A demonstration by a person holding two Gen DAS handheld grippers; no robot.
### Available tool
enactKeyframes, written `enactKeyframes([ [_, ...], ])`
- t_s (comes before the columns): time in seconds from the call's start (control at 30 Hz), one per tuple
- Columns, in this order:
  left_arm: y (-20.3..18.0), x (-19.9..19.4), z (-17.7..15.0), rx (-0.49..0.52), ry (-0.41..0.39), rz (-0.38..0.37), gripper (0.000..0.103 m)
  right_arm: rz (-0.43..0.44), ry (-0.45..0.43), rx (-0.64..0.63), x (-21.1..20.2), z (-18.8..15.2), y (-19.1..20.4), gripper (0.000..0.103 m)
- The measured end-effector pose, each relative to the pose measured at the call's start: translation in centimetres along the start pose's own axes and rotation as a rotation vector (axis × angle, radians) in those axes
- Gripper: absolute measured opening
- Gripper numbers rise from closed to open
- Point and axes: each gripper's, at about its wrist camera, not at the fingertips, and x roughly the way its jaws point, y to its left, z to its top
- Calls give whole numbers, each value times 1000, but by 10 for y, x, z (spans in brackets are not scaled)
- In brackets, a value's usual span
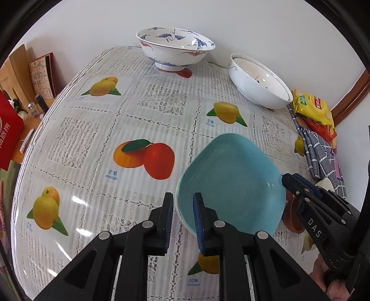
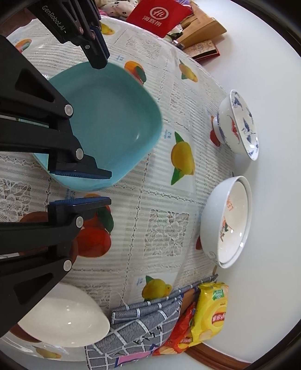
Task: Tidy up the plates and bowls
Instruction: 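Lower the teal plate onto the green plate and open both grippers, then reach both grippers toward the small brown clay bowls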
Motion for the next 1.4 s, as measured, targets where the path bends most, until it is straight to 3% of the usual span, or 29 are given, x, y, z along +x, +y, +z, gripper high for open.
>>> enactKeyframes([
  [0.23,-11,-22,-8,23,-36,-6,25,-16,-71,46,-45,-9,-12,26],
  [0.37,-28,-35,-15,50,-55,-22,26,-30,-118,77,-72,-18,-24,39],
  [0.5,-51,-48,-22,87,-75,-37,27,-42,-158,117,-99,-31,-44,46],
  [0.63,-79,-60,-31,126,-103,-46,41,-58,-196,167,-122,-46,-70,54],
  [0.7,-91,-64,-35,145,-113,-56,41,-71,-204,189,-132,-55,-84,57],
  [0.9,-127,-69,-50,190,-122,-77,47,-113,-233,253,-154,-82,-125,59],
  [1.03,-146,-69,-58,215,-116,-99,47,-145,-250,298,-164,-101,-151,66],
  [1.4,-165,-47,-71,215,-80,-80,47,-225,-211,412,-156,-147,-210,66],
])
